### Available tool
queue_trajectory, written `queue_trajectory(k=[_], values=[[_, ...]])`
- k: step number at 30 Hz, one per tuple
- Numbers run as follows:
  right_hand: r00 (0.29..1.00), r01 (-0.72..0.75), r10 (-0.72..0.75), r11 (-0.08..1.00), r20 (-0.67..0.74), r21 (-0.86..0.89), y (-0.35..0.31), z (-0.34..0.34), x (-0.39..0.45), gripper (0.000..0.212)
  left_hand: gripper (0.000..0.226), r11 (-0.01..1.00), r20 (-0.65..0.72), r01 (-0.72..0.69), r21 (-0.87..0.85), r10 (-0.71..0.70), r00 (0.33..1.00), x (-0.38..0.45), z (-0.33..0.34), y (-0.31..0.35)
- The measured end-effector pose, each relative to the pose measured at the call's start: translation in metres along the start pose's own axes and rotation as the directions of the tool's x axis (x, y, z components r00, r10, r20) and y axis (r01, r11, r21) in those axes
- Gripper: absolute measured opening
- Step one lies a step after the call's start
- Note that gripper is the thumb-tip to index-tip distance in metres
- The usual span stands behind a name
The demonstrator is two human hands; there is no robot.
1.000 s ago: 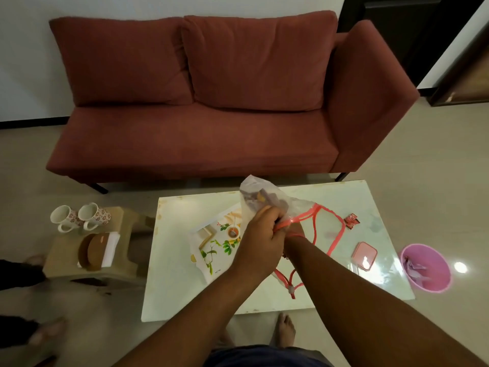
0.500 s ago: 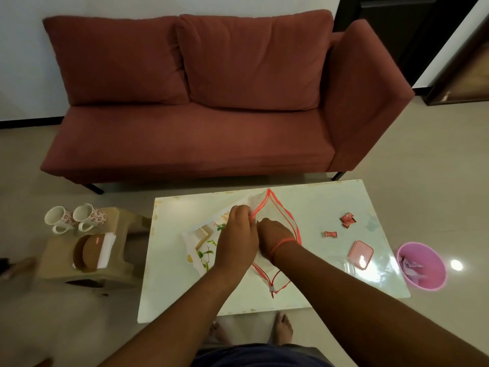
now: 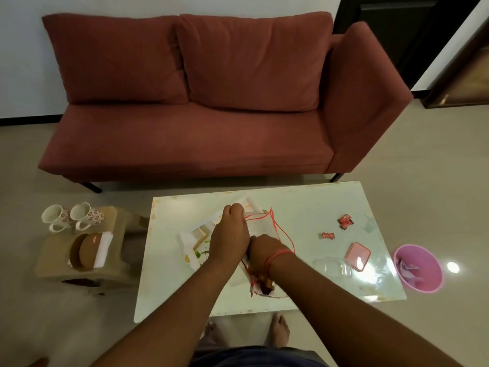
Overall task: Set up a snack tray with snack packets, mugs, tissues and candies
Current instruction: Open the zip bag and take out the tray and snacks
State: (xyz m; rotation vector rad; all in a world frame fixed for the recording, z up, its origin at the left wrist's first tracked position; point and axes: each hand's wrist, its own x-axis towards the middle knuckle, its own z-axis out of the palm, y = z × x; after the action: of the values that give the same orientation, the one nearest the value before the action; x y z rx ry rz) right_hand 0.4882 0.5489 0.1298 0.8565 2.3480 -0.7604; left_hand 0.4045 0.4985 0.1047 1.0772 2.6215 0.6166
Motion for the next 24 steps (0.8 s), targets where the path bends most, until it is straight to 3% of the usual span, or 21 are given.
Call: queue_trajectory(k=[5,10,14,18,22,24], values=[[0.990,0.070,-0.076,0.996,-0.122,-0.059,0.003,0.007,-0.007,0.032,0.014,0.980,0.084,0.168,-0.103,-0.159,0.984,0.017,-0.009,-0.007],[0.974,0.082,-0.080,0.997,-0.213,0.001,0.018,-0.002,-0.007,0.033,0.015,0.876,0.276,0.420,-0.238,-0.354,0.894,0.027,-0.012,-0.038],[0.945,0.197,-0.179,0.980,-0.273,0.040,0.025,-0.012,-0.012,0.027,0.018,0.871,0.295,0.419,-0.258,-0.342,0.892,0.023,-0.010,-0.041],[0.873,0.338,-0.292,0.940,-0.391,0.053,0.022,-0.014,-0.020,0.031,0.018,0.861,0.283,0.398,-0.316,-0.315,0.906,0.017,-0.010,-0.044],[0.876,0.320,-0.254,0.942,-0.411,0.100,0.020,-0.017,-0.016,0.034,0.011,0.922,0.210,0.290,-0.258,-0.239,0.948,0.018,-0.010,-0.029],[0.903,0.287,-0.187,0.932,-0.387,0.220,0.020,-0.022,-0.013,0.038,0.011,0.929,0.198,0.283,-0.239,-0.239,0.951,0.020,-0.010,-0.019]])
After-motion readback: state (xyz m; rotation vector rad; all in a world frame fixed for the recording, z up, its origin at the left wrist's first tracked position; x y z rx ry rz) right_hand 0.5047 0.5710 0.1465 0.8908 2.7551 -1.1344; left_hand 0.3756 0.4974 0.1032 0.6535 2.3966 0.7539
